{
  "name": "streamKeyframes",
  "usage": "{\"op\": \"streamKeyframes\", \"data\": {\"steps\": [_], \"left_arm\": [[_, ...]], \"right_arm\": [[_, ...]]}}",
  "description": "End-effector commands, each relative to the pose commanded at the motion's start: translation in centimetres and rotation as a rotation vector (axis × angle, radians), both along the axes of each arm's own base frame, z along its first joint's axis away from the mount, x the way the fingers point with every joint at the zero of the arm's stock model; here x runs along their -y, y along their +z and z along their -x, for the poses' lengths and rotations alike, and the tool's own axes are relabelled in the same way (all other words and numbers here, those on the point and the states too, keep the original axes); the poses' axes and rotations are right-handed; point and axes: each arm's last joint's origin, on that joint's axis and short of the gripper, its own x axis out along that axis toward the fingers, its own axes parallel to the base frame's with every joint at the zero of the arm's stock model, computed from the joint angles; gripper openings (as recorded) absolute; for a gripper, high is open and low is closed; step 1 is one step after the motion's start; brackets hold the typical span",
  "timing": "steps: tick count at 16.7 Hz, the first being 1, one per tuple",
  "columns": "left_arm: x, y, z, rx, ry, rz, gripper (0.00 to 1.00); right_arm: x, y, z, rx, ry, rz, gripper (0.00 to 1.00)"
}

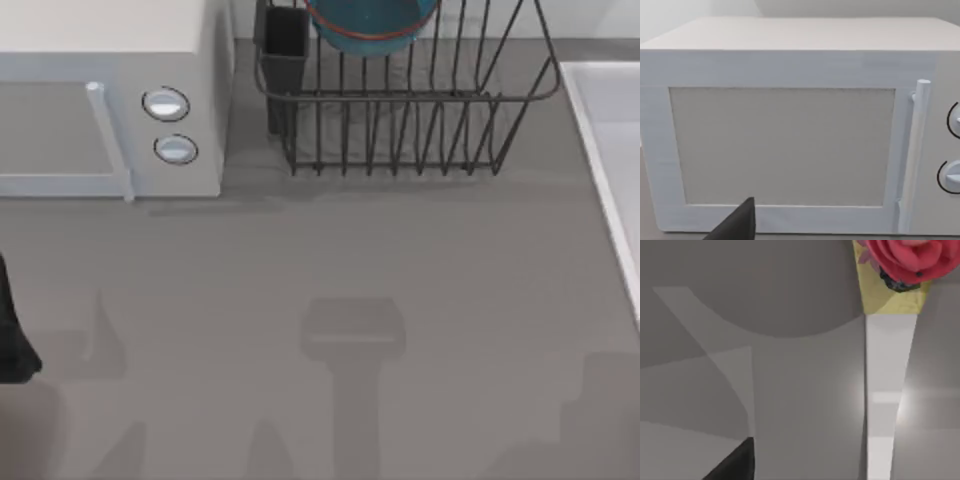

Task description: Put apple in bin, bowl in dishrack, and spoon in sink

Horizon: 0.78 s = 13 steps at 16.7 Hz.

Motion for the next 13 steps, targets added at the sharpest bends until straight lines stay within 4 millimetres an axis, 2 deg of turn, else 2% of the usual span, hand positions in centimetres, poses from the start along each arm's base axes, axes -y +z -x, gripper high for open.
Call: {"op": "streamKeyframes", "data": {"steps": [3,8,13], "left_arm": [[0.0,0.0,0.0,0.0,0.0,0.0,1.0],[0.0,0.0,0.0,0.0,0.0,0.0,1.0],[0.0,0.0,0.0,0.0,0.0,0.0,1.0]], "right_arm": [[-0.1,-2.3,0.4,-0.006,0.0,-0.002,1.0],[-0.1,-2.7,0.5,-0.008,0.0,-0.003,1.0],[-0.1,-2.7,0.5,-0.008,0.0,-0.003,0.62]]}}
